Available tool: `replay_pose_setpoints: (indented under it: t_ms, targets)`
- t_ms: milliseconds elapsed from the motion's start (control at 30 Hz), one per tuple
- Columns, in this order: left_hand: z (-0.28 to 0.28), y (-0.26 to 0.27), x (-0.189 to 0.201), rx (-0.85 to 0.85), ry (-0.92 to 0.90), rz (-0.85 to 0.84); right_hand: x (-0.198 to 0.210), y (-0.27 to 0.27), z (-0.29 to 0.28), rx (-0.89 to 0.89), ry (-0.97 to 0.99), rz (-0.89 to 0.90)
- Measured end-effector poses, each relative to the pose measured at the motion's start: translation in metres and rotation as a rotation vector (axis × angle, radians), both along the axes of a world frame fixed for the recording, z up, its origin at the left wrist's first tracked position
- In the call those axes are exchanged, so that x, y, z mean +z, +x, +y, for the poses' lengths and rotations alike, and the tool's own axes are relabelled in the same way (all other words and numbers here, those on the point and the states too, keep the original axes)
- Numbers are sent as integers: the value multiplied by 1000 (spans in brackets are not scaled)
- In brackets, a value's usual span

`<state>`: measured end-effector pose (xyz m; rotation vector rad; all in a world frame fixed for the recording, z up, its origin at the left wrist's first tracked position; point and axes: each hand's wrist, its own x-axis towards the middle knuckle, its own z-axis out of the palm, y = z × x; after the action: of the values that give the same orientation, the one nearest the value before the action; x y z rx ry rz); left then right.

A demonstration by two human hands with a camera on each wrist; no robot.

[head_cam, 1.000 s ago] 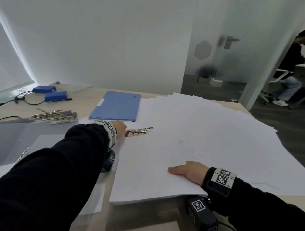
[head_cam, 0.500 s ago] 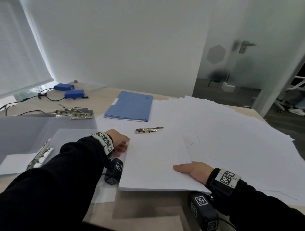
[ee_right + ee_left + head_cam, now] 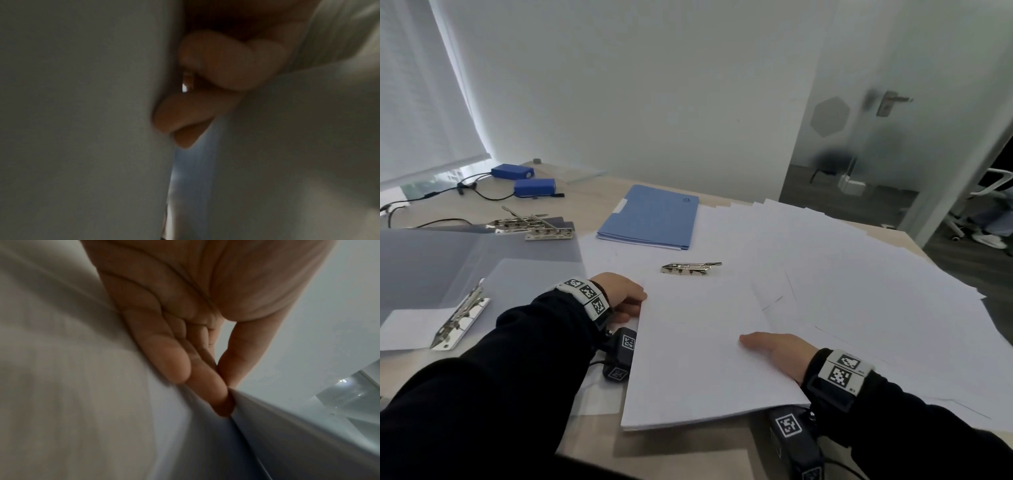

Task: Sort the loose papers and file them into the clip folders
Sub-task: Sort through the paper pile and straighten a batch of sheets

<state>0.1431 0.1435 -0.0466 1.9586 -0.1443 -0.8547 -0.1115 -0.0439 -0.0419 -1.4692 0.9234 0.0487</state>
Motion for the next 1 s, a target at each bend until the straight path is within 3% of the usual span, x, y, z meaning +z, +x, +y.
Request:
replay_pose_setpoints:
  t_ms: [100, 233, 700, 1000]
  targets:
    - [1, 1, -1, 2, -41, -16, -2, 5, -3, -18, -109, 29]
    - [3, 4, -5, 29, -87, -14, -4, 2, -11, -47, -1, 13]
    - [13, 3, -7, 15, -173, 20, -7, 10, -12, 139, -145, 40]
    - [12, 0, -5, 53, -172, 10, -6, 9, -13, 170, -185, 11]
